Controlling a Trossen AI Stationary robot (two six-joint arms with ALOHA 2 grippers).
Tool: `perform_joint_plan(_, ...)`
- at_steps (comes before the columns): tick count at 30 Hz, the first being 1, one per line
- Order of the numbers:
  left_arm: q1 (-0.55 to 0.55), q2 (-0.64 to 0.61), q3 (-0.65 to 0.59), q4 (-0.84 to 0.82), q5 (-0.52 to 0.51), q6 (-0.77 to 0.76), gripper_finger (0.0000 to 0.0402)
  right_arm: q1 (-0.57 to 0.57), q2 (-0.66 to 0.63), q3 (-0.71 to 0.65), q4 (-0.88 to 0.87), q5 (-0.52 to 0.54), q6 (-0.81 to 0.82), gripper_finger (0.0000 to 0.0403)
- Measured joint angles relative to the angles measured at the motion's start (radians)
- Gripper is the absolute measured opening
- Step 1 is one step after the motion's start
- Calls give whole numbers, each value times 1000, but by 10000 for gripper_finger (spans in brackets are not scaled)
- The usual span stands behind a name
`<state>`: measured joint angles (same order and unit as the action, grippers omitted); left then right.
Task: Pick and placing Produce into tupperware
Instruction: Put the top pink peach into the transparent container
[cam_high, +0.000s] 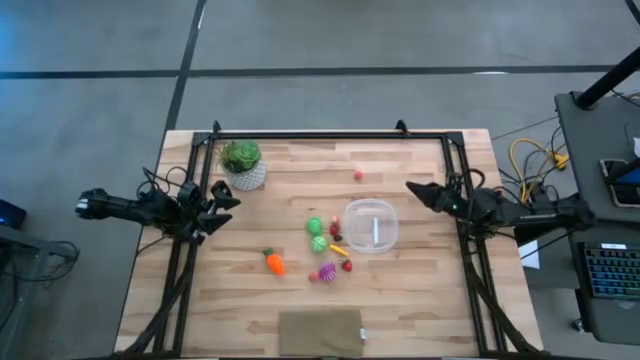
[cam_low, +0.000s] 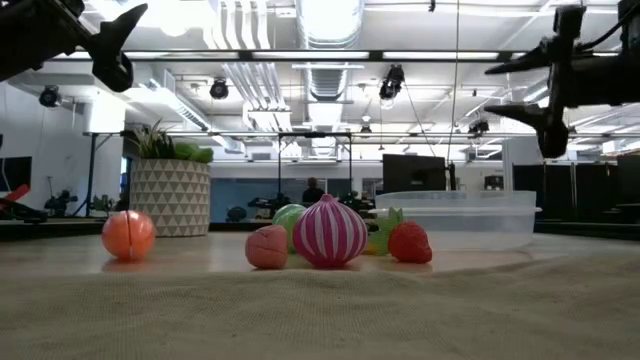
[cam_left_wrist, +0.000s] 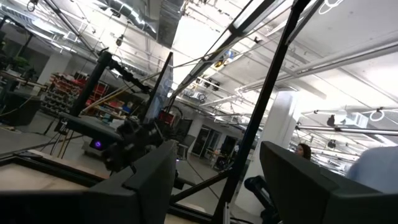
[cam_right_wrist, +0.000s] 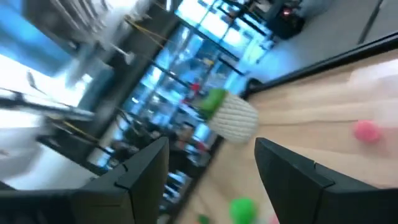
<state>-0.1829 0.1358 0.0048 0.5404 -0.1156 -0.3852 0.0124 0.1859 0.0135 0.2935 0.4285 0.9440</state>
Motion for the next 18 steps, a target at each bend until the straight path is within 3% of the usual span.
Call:
perform_joint_plan(3,0,1,0,0,-1,0,219,0,55,28,127,-35,58,231)
perform_joint_plan(6,0,1,0,0,0,3,219,0,116,103,109,-38,69,231)
perform_joint_plan(12,0,0,0,0,-2,268,219,0,281,307,108,1,-87,231)
perform_joint_plan(18,0,1,0,10,-2,315,219,-7,507,572,90,260,-386,230)
